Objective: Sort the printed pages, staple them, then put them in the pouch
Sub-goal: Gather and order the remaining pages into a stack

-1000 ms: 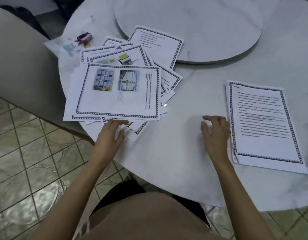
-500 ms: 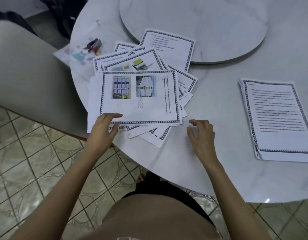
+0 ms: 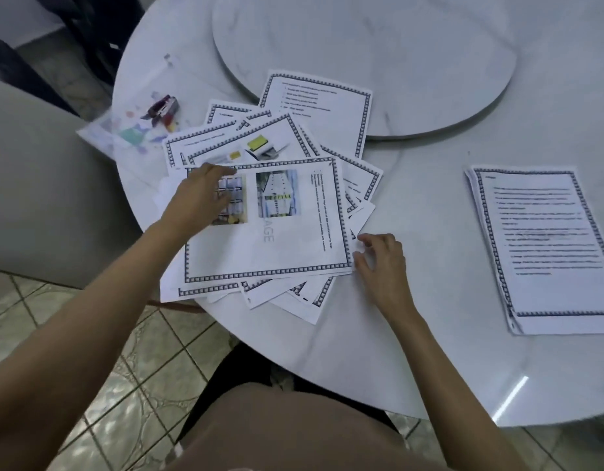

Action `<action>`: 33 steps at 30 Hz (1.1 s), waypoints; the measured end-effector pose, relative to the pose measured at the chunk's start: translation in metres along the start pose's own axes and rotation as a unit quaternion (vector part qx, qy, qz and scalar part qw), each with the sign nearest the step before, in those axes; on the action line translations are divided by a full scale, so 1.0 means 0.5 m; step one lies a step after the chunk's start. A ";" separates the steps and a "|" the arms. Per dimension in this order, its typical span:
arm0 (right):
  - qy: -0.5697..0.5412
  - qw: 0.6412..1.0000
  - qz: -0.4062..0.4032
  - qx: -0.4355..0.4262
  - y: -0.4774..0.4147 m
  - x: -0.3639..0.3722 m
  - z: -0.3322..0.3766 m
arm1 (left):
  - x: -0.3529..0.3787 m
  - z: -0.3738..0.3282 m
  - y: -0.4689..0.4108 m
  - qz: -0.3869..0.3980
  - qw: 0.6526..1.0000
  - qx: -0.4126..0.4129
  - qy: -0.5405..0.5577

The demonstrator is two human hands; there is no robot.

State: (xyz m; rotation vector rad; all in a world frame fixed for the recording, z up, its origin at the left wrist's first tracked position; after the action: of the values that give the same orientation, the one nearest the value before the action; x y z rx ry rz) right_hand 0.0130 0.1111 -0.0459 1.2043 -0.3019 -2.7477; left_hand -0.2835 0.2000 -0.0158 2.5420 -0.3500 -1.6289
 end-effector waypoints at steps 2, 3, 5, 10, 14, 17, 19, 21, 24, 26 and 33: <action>0.004 1.000 -0.006 0.009 -0.007 0.011 0.013 | -0.009 0.011 -0.031 0.019 1.000 0.007 -0.012; 0.007 1.000 -0.014 0.013 -0.012 0.016 0.019 | -0.009 0.017 -0.043 0.034 0.999 0.006 -0.016; 0.009 0.999 -0.034 0.026 -0.022 0.025 0.031 | -0.004 0.029 -0.061 0.062 0.998 0.009 -0.027; 0.009 0.991 -0.090 0.094 -0.042 0.048 0.058 | -0.003 0.048 -0.081 0.084 0.992 0.056 -0.074; 0.030 0.980 -0.130 0.144 -0.053 0.076 0.090 | -0.010 0.064 -0.094 0.099 0.985 0.097 -0.102; 0.064 0.975 -0.131 0.169 -0.071 0.087 0.110 | -0.023 0.074 -0.109 0.108 0.985 0.103 -0.090; 0.087 0.974 -0.100 0.184 -0.090 0.098 0.125 | -0.037 0.084 -0.117 0.096 0.986 0.109 -0.081; 0.089 0.975 -0.073 0.189 -0.112 0.106 0.140 | -0.047 0.096 -0.125 0.085 0.985 0.119 -0.086; 0.087 0.980 -0.056 0.172 -0.148 0.116 0.164 | -0.058 0.119 -0.126 0.100 0.987 0.127 -0.005; 0.093 0.981 -0.050 0.161 -0.168 0.124 0.179 | -0.063 0.137 -0.118 0.102 0.985 0.123 0.063; 0.039 0.985 -0.110 0.126 -0.182 0.133 0.224 | -0.079 0.207 -0.080 0.028 0.977 0.064 0.201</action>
State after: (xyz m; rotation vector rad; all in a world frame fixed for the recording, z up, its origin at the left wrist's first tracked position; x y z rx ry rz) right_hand -0.1177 0.2014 -0.0400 1.4855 -0.5527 -2.9052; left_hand -0.3874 0.2527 -0.0327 2.8413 -0.4907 -1.0639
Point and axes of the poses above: each hand's wrist, its own y-axis away from the middle knuckle, its own x-axis out of the palm, z = x × y, the point moved 5 cm from there along -y, towards the middle knuckle, and after that the axes turned 8 degrees about z, right-handed, at the moved point
